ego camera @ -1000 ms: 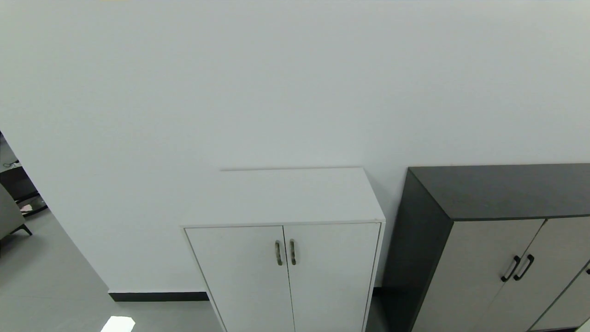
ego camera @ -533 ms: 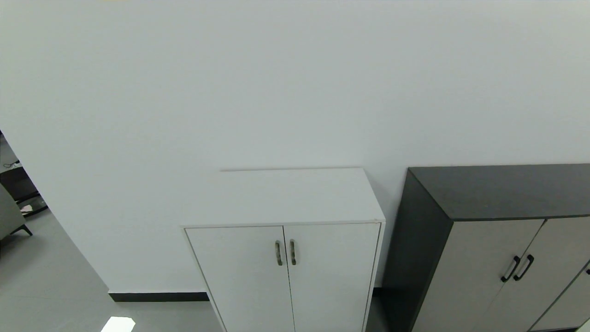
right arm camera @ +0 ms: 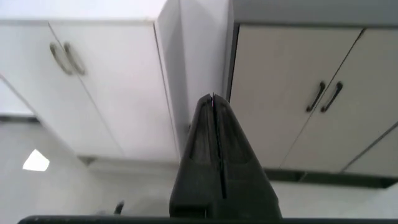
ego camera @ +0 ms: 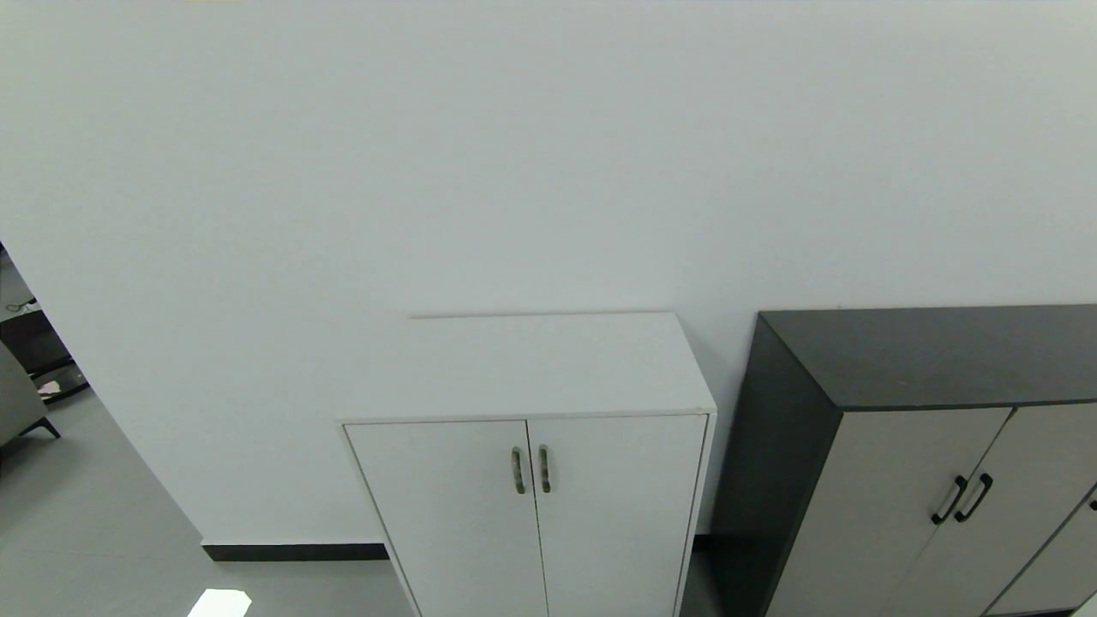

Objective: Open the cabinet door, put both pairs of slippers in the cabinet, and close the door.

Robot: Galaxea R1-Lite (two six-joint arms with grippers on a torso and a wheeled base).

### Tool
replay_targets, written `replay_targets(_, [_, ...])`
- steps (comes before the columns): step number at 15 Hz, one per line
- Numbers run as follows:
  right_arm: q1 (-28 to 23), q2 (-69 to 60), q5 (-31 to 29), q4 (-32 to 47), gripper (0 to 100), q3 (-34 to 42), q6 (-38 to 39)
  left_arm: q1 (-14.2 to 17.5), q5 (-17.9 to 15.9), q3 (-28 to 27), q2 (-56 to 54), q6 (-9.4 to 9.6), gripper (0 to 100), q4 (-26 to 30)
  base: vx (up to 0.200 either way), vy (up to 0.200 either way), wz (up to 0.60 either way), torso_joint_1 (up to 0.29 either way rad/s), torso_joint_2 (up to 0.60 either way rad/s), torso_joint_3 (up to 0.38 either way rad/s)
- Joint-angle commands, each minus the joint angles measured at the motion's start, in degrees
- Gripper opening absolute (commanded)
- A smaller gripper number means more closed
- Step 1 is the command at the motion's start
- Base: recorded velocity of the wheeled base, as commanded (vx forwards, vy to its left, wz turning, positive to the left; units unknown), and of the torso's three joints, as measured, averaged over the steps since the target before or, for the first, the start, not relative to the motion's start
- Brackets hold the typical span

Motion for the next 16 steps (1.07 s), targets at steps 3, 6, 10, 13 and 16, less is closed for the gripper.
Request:
replay_targets(3, [-0.6,-5.5,-0.1,-0.2,0,0.0,2.1,0.0,0.1,0.0,0.0,-0.02,0,0.0,0.0,0.0,0.0,0.0,0.0,0.0])
replay_targets(6, [-2.8,-7.5,-0.6,0.0,0,-0.1,1.3,0.0,0.1,0.0,0.0,0.07,0,0.0,0.0,0.0,0.0,0.0,0.0,0.0])
replay_targets(10, [-4.3,-10.8,-2.0,-0.4,0,0.0,4.5,0.0,0.0,0.0,0.0,0.25,0,0.0,0.0,0.0,0.0,0.0,0.0,0.0])
replay_targets(13, [-4.4,-10.8,-2.2,-0.3,0,0.0,3.9,0.0,-0.1,0.0,0.0,0.25,0,0.0,0.0,0.0,0.0,0.0,0.0,0.0])
replay_targets(16, [-4.4,-10.8,-1.9,-0.3,0,0.0,3.4,0.0,0.0,0.0,0.0,0.25,0,0.0,0.0,0.0,0.0,0.0,0.0,0.0])
